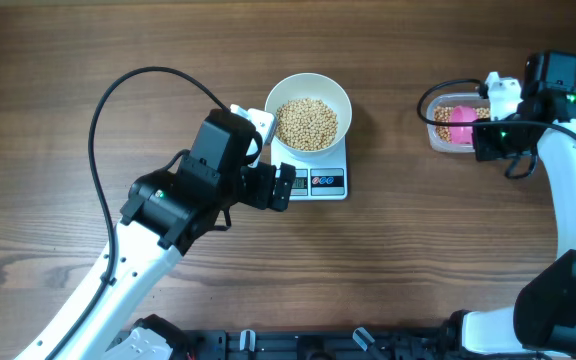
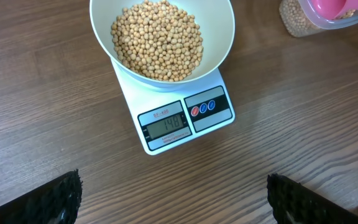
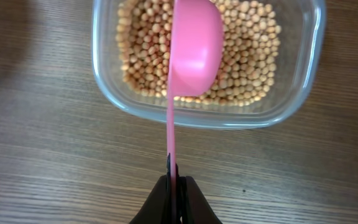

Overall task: Scoop item into bowl and weigh 150g on scale
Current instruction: 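Dip the pink scoop into the soybeans with the right gripper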

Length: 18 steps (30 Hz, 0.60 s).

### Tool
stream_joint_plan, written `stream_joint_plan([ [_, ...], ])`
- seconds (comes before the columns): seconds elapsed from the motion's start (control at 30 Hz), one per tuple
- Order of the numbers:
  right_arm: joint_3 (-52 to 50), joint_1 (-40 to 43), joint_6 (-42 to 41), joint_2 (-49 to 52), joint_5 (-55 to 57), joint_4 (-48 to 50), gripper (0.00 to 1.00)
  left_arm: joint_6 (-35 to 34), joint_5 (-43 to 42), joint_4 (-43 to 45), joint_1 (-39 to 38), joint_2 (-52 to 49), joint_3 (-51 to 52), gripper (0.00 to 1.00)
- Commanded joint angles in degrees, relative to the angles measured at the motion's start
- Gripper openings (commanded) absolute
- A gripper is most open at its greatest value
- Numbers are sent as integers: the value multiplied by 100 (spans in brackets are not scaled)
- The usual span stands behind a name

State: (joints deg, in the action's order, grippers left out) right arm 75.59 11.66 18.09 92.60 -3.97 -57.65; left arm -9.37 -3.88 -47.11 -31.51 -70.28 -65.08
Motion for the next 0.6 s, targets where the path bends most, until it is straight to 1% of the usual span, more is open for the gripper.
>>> stream_joint_plan([
  [0.0, 79, -61, -15, 63, -726, -52, 4, -52, 74, 13, -15, 42, 26, 100],
  [0.07, 79, -61, -15, 63, -968, -90, 4, -52, 74, 13, -15, 42, 26, 100],
  [0.2, 79, -59, -22, 63, -953, -155, 4, -52, 76, 13, -15, 42, 26, 100],
  [0.33, 79, -57, -42, 63, -577, -151, 4, -52, 74, 13, -15, 42, 26, 100],
  [0.43, 81, -55, -352, 63, -142, -101, 4, -52, 74, 13, -15, 42, 26, 100],
  [0.57, 81, -55, -483, 61, 11, -63, 4, -52, 74, 13, -15, 42, 26, 100],
])
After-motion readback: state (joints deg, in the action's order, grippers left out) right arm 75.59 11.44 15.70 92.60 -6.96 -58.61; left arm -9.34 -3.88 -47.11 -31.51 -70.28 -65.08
